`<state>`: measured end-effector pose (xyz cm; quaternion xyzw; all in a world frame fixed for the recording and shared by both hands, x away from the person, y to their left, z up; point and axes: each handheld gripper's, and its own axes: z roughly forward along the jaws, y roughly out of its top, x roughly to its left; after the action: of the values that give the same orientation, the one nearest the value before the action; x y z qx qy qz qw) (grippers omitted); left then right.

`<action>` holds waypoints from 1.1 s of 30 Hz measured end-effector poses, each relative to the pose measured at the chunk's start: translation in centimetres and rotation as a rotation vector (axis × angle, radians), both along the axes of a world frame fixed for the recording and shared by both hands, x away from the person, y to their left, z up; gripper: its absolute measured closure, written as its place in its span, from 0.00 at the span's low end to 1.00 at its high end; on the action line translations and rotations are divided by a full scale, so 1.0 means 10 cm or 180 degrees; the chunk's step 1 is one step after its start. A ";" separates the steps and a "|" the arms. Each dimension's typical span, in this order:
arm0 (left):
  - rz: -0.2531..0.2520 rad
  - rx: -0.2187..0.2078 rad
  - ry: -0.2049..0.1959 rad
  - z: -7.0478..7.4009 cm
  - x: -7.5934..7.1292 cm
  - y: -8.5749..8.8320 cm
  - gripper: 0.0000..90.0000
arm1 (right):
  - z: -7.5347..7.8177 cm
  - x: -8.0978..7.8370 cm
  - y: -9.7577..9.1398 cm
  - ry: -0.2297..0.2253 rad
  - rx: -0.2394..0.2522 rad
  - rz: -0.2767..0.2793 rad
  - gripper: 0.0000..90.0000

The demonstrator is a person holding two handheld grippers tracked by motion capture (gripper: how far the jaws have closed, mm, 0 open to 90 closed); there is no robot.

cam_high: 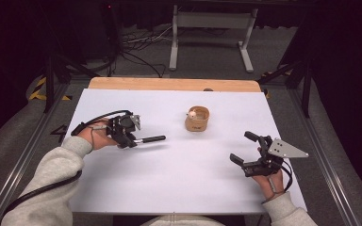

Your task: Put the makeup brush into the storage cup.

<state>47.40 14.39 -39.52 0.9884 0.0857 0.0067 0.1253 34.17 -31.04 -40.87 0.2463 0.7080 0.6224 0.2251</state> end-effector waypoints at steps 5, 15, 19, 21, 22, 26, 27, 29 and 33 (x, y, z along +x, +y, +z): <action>-0.0097 -0.0046 0.0068 0.10 -0.05 -0.10 0.79 | 0.08 0.01 0.05 0.0023 -0.0087 0.0077 0.01; -0.0236 -0.0124 0.0118 0.28 -0.17 -0.30 0.79 | 0.22 0.06 0.16 0.0114 -0.0260 0.0285 0.04; -0.0318 -0.0142 0.0107 0.35 -0.23 -0.38 0.79 | 0.28 0.08 0.20 0.0138 -0.0328 0.0368 0.05; -0.0368 -0.0147 0.0075 0.37 -0.27 -0.43 0.79 | 0.30 0.09 0.22 0.0150 -0.0353 0.0409 0.06; -0.0368 -0.0147 0.0075 0.37 -0.27 -0.43 0.79 | 0.31 0.09 0.24 0.0154 -0.0369 0.0420 0.06; -0.0466 -0.0146 0.0067 0.41 -0.33 -0.52 0.79 | 0.34 0.10 0.28 0.0160 -0.0411 0.0480 0.07; -0.0489 -0.0151 0.0059 0.43 -0.37 -0.57 0.79 | 0.35 0.11 0.30 0.0164 -0.0430 0.0501 0.07; -0.0508 -0.0144 0.0049 0.45 -0.38 -0.60 0.79 | 0.37 0.11 0.31 0.0170 -0.0439 0.0523 0.07; -0.0510 -0.0170 0.0060 0.48 -0.42 -0.68 0.79 | 0.39 0.11 0.37 0.0178 -0.0468 0.0587 0.08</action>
<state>43.24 7.58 -34.72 0.9884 0.0076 -0.0150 0.1509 35.30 -27.36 -36.94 0.1803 0.7773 0.5798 0.1645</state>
